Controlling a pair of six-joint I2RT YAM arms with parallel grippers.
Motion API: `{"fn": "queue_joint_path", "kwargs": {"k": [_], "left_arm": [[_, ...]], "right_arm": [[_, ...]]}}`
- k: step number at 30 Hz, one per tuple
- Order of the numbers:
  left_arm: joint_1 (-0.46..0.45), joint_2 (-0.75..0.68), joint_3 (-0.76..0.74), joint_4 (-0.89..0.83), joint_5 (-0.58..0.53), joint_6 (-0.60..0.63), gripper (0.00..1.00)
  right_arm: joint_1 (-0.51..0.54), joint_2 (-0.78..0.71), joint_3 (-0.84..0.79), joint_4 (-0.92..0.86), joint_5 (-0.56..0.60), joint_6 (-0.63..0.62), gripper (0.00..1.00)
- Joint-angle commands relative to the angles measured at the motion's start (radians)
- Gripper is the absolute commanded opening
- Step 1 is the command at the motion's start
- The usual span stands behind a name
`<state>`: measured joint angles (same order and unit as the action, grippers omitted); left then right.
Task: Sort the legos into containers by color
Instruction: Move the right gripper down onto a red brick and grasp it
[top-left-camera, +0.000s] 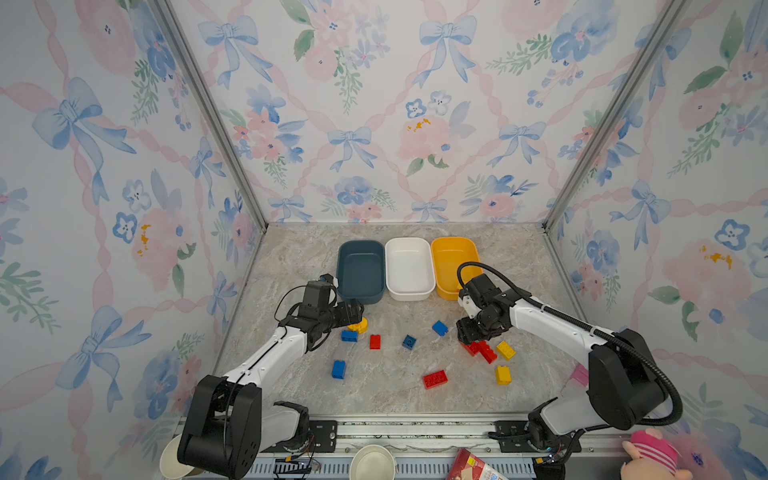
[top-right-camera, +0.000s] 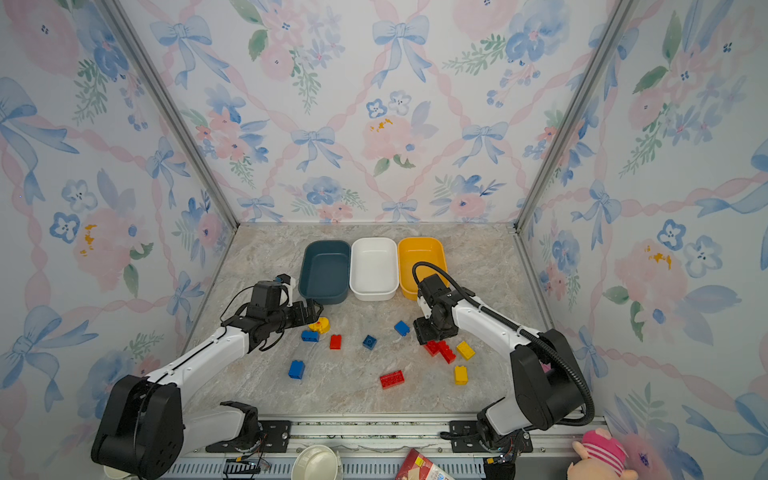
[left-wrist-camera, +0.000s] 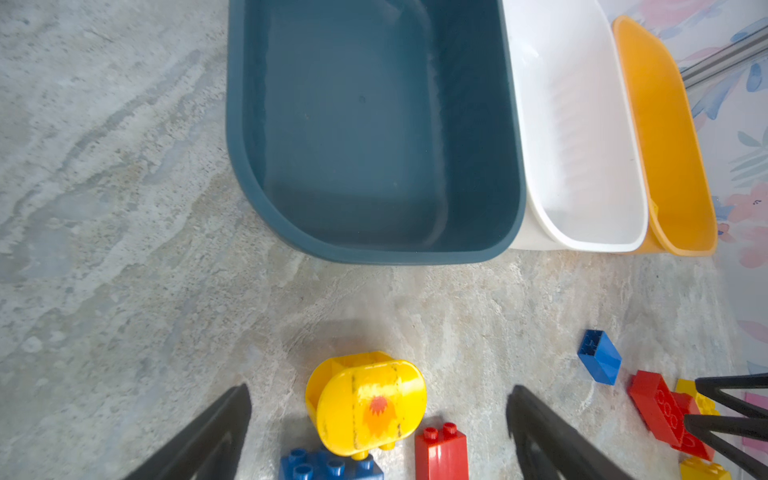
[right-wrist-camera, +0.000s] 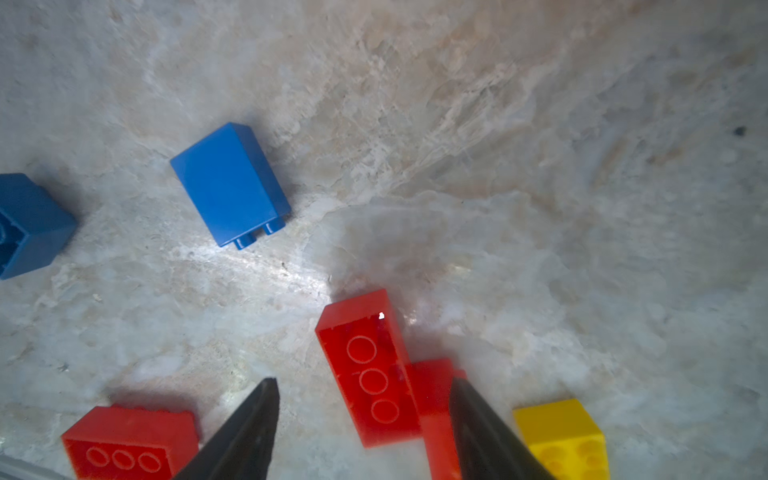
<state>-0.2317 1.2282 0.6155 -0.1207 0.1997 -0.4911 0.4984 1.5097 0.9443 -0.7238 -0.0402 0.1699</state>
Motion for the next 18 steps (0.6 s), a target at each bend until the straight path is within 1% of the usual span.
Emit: {"fn": "queue_joint_path", "kwargs": {"k": [1, 6, 11, 18], "left_arm": [[-0.006, -0.005, 0.012, -0.004, 0.017, 0.025, 0.98], [-0.005, -0.022, 0.004, -0.004, 0.017, 0.025, 0.98], [-0.006, -0.034, -0.005, -0.004, 0.017, 0.022, 0.98], [-0.006, -0.033, -0.007, -0.004, 0.017, 0.022, 0.98]], "right_arm": [[0.034, 0.043, 0.001, 0.026, 0.033, -0.025, 0.67], [0.069, 0.102, 0.025, 0.028, 0.058, -0.034, 0.65], [0.091, 0.122, 0.024, 0.021, 0.091, -0.039, 0.61], [0.110, 0.138, 0.024, 0.020, 0.116, -0.036, 0.47]]}}
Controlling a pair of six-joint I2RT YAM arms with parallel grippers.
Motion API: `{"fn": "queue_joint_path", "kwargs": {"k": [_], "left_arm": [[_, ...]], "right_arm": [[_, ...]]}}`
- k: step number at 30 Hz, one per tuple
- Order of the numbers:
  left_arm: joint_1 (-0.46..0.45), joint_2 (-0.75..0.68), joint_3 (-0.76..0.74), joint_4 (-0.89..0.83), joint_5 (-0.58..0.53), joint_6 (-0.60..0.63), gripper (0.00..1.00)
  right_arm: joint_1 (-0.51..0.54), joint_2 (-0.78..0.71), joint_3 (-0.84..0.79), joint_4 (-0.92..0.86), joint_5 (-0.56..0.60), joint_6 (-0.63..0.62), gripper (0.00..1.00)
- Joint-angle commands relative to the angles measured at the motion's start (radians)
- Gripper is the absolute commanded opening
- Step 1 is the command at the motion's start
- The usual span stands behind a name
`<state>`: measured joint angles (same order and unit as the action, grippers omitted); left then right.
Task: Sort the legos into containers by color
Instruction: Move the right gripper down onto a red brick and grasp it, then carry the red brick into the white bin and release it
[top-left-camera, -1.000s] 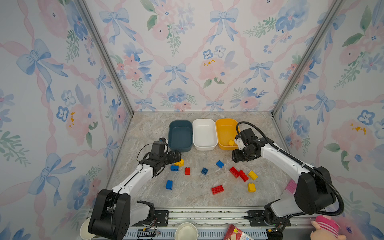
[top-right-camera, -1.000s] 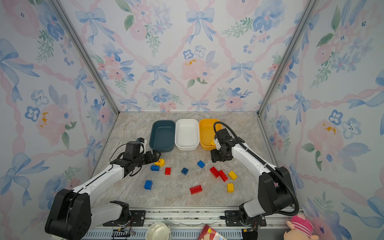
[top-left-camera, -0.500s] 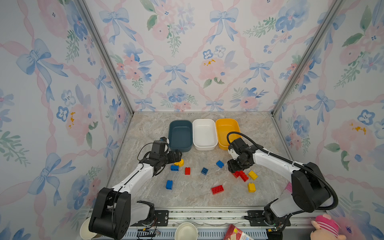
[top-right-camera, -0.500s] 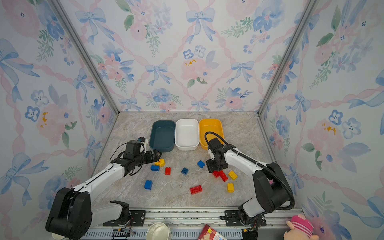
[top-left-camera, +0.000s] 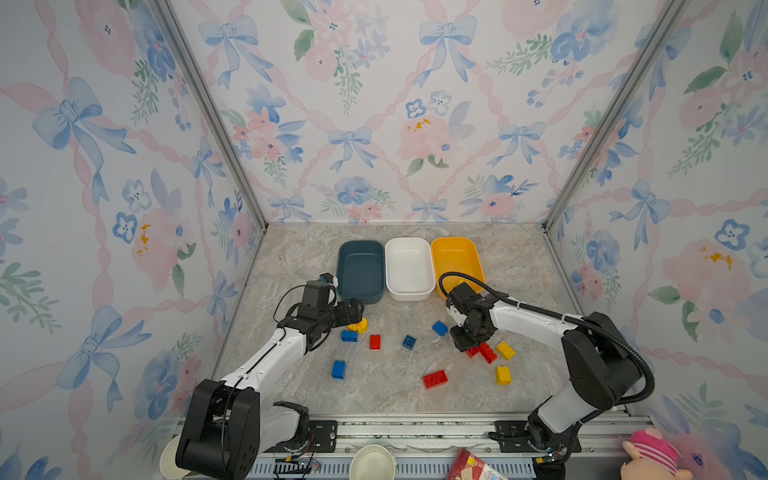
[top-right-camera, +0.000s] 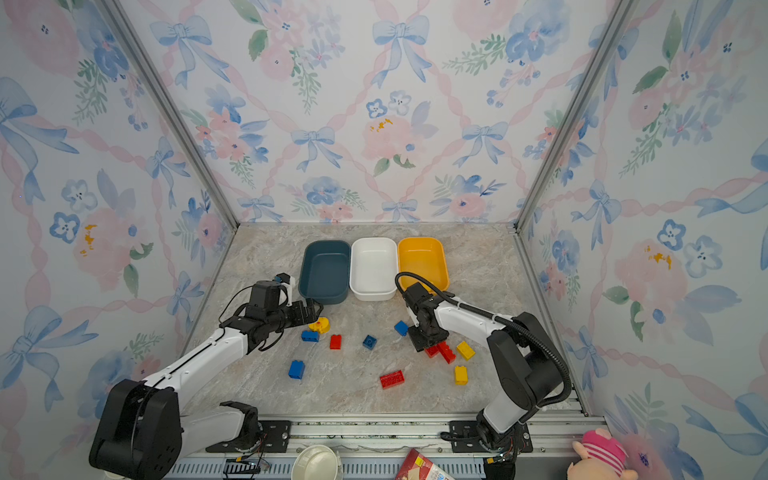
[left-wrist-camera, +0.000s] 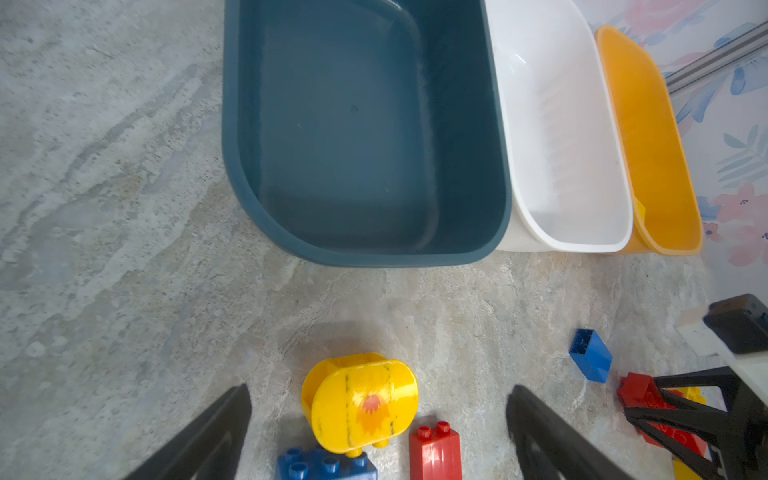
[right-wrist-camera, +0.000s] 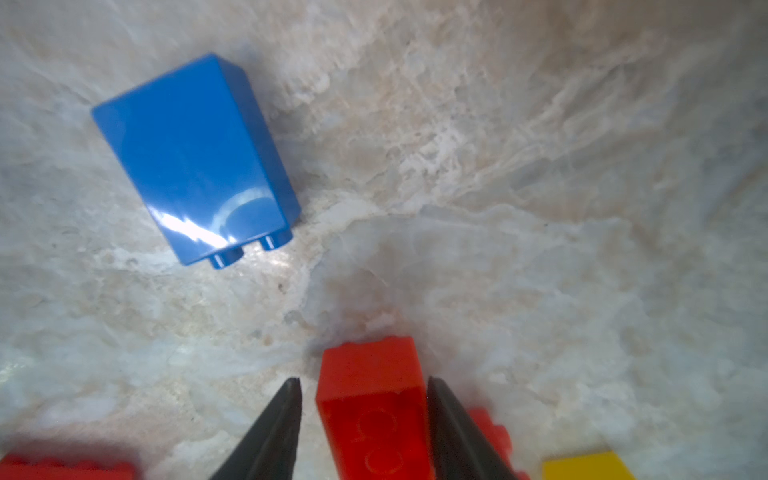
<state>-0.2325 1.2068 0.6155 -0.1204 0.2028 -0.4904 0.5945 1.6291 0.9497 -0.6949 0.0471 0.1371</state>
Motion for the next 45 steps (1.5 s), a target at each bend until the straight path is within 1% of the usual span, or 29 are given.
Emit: {"fn": "queue_joint_path", "kwargs": {"k": [1, 7, 12, 16, 24, 30, 36, 40, 45], "left_arm": [[-0.004, -0.010, -0.006, -0.005, 0.014, 0.021, 0.98], [-0.005, -0.009, -0.005, -0.005, 0.015, 0.023, 0.98], [-0.005, -0.016, -0.006, -0.005, 0.014, 0.021, 0.98], [-0.005, -0.023, -0.010, -0.006, 0.016, 0.020, 0.98], [-0.005, -0.036, -0.017, -0.006, 0.017, 0.016, 0.98], [-0.004, -0.058, -0.030, -0.006, 0.017, 0.012, 0.98], [-0.005, -0.073, -0.040, -0.012, 0.013, 0.007, 0.98], [-0.005, -0.085, -0.045, -0.017, 0.012, 0.003, 0.98], [-0.005, -0.091, -0.044, -0.025, 0.012, 0.003, 0.98]], "right_arm": [[0.016, 0.020, 0.018, -0.010, 0.031, -0.001, 0.44], [0.027, 0.016, 0.021, -0.009, 0.045, 0.007, 0.25], [0.026, -0.013, 0.023, -0.015, 0.039, 0.017, 0.17], [0.027, -0.048, 0.046, -0.033, 0.027, 0.030, 0.13], [0.027, -0.090, 0.169, -0.081, 0.006, 0.049, 0.12], [0.027, -0.054, 0.318, -0.076, -0.018, 0.076, 0.12], [0.027, 0.021, 0.471, -0.041, -0.034, 0.100, 0.13], [0.027, 0.133, 0.582, -0.017, -0.051, 0.111, 0.13], [0.026, 0.253, 0.717, 0.007, -0.041, 0.114, 0.13]]}}
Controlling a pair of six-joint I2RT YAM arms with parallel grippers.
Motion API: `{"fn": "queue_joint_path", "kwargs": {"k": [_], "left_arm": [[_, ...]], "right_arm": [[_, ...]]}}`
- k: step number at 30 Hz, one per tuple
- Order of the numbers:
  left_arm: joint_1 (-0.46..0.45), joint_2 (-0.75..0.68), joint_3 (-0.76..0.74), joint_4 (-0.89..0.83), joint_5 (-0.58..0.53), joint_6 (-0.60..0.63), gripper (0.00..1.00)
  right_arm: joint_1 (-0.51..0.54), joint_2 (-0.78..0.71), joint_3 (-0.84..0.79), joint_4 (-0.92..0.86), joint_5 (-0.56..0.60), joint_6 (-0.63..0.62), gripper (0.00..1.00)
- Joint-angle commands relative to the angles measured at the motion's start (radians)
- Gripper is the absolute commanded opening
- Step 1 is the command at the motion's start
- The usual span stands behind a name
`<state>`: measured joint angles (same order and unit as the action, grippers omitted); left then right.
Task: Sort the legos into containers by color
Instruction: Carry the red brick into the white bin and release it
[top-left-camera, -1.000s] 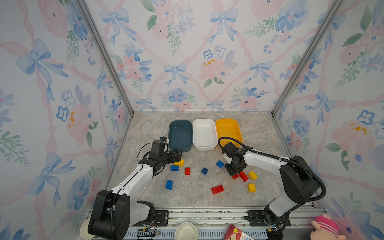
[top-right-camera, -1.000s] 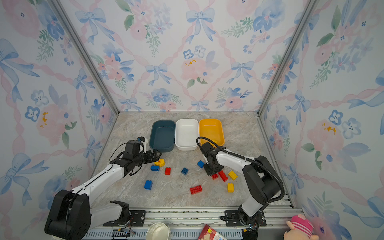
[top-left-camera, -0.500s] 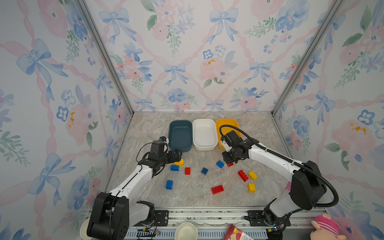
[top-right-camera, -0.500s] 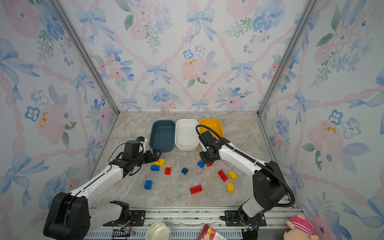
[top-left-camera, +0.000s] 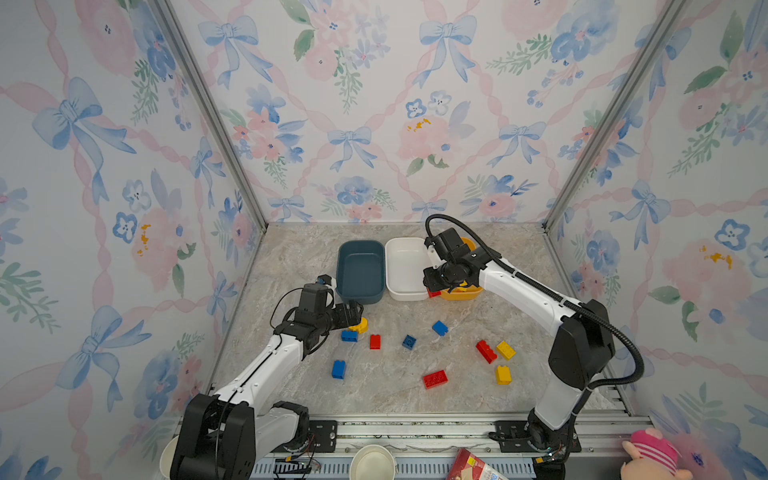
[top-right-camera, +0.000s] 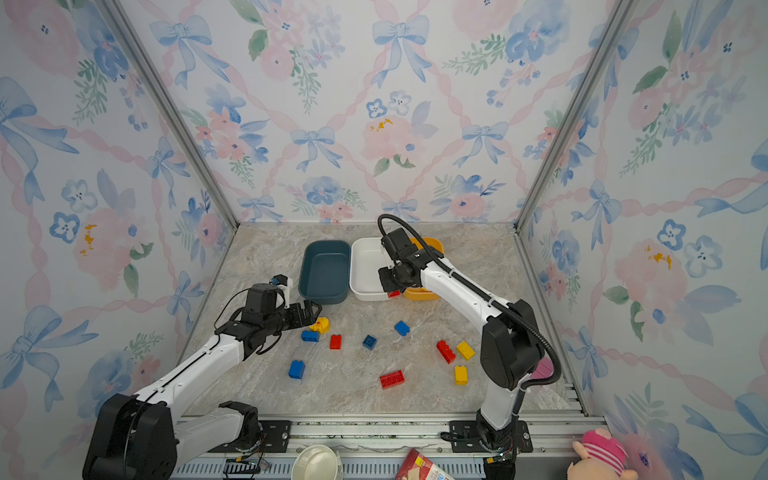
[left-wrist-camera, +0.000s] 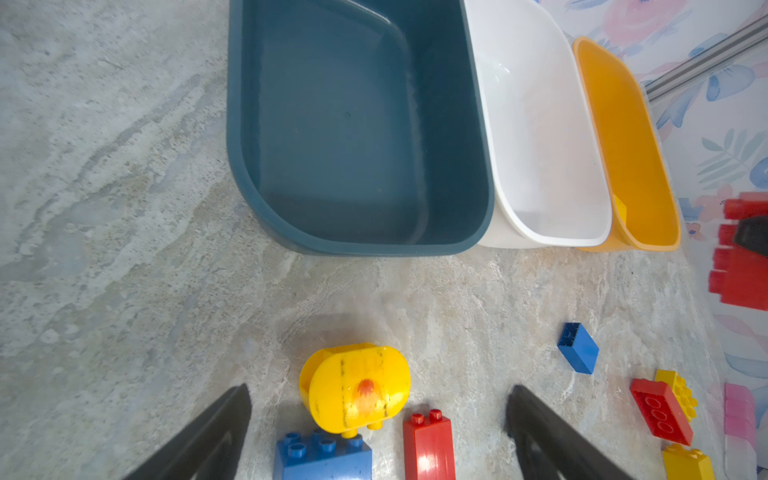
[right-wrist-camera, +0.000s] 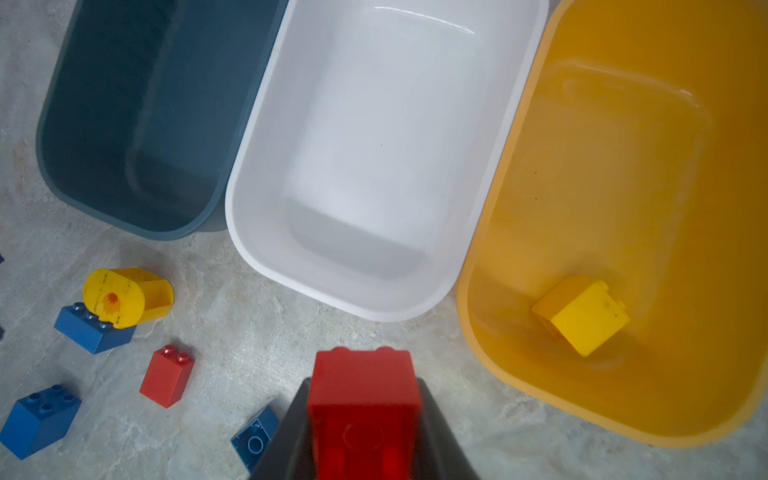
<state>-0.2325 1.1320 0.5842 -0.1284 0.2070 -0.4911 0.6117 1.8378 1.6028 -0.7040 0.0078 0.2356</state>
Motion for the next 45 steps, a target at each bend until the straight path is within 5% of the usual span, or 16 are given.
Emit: {"fn": "queue_joint_path", "kwargs": {"k": [1, 19, 31, 45], "left_arm": [[-0.005, -0.016, -0.014, -0.019, 0.008, 0.002, 0.98], [-0.007, -0.055, -0.032, -0.064, -0.009, -0.009, 0.98], [-0.010, -0.044, -0.028, -0.103, -0.014, 0.012, 0.97], [-0.037, -0.016, 0.004, -0.154, -0.038, 0.020, 0.96]], "right_arm": [[0.008, 0.071, 0.093, 0.021, 0.001, 0.016, 0.13], [0.000, 0.498, 0.481, -0.094, 0.047, 0.047, 0.17], [-0.009, 0.465, 0.464, -0.104, 0.055, 0.036, 0.44], [-0.015, 0.339, 0.377, -0.076, 0.049, 0.056, 0.55]]}}
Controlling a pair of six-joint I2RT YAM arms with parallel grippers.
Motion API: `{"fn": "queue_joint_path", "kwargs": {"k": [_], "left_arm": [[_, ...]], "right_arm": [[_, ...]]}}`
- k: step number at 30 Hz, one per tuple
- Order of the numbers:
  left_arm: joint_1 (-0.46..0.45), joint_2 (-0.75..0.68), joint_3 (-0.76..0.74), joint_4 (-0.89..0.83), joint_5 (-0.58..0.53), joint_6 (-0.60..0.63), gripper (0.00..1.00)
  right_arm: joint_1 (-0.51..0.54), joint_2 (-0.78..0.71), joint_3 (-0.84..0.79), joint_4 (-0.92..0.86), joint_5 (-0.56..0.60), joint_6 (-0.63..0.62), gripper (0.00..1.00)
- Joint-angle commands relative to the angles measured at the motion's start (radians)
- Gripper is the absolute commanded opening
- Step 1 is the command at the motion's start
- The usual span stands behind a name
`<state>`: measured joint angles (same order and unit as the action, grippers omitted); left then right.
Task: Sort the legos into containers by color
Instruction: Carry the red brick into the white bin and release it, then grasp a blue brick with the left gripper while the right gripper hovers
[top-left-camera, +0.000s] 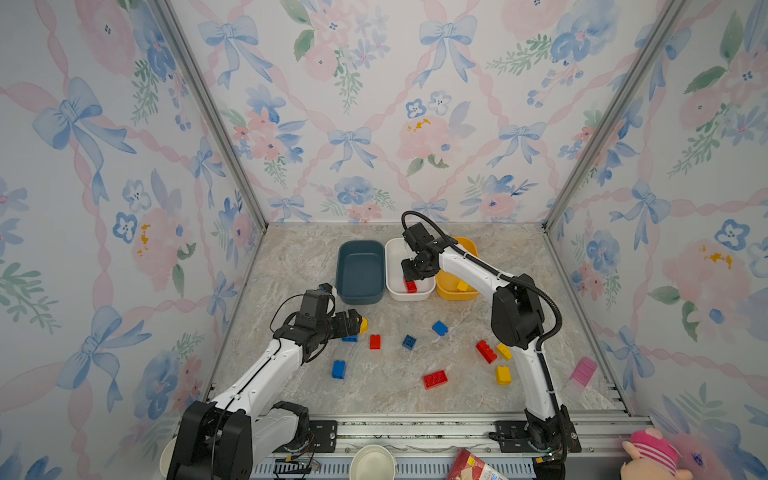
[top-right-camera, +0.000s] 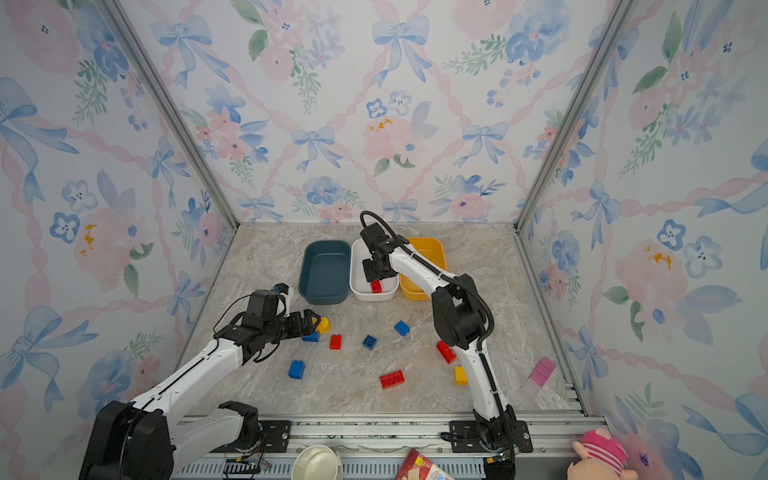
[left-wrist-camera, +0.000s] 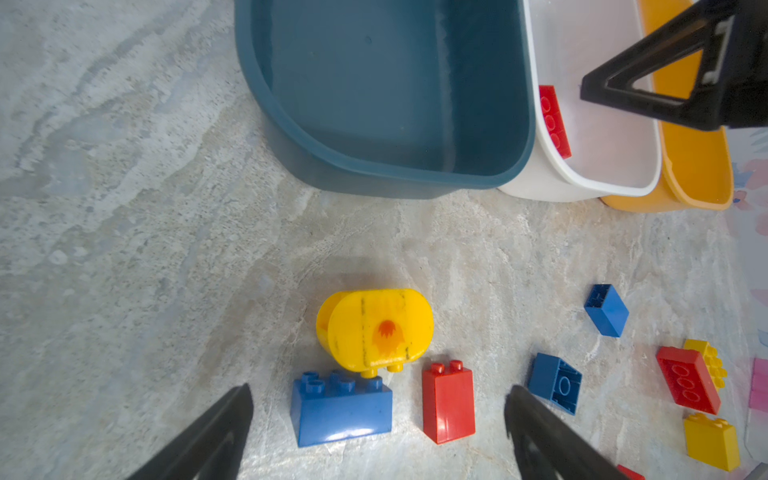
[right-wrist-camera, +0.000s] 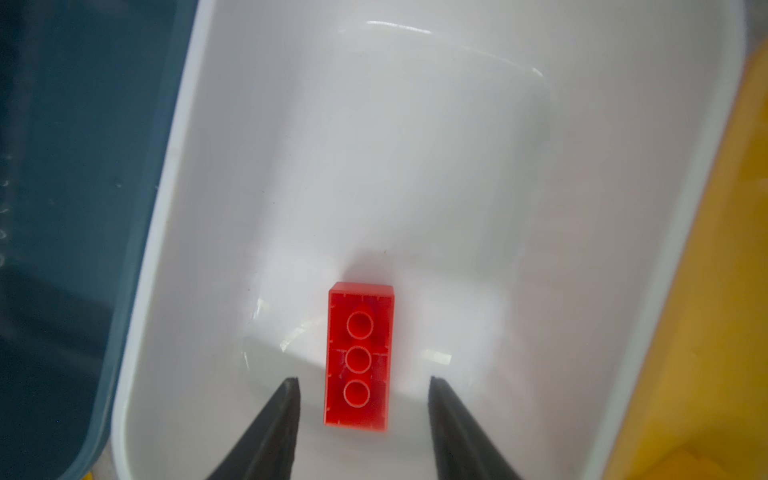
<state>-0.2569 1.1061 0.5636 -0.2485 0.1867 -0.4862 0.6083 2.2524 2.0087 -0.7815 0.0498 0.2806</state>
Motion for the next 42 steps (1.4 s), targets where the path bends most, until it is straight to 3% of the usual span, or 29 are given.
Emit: {"fn": "queue_joint_path", "kwargs": {"k": [1, 13, 22, 42], "left_arm": [[-0.021, 0.015, 0.028, -0.040, -0.023, 0.014, 0.95], [-0.132, 0.083, 0.093, -0.151, -0.138, 0.003, 0.89], [-0.160, 0.159, 0.111, -0.184, -0.186, -0.006, 0.83], [-0.183, 0.261, 0.163, -0.184, -0.245, 0.011, 0.72]], "right_arm": [[-0.011, -0.092, -0.045, 0.006, 0.006, 0.012, 0.56], [-0.036, -0.313, -0.313, 0.049, -0.022, 0.035, 0.67], [-0.054, -0.454, -0.491, 0.073, -0.062, 0.061, 0.74], [-0.085, -0.514, -0.550, 0.079, -0.074, 0.063, 0.76]]}}
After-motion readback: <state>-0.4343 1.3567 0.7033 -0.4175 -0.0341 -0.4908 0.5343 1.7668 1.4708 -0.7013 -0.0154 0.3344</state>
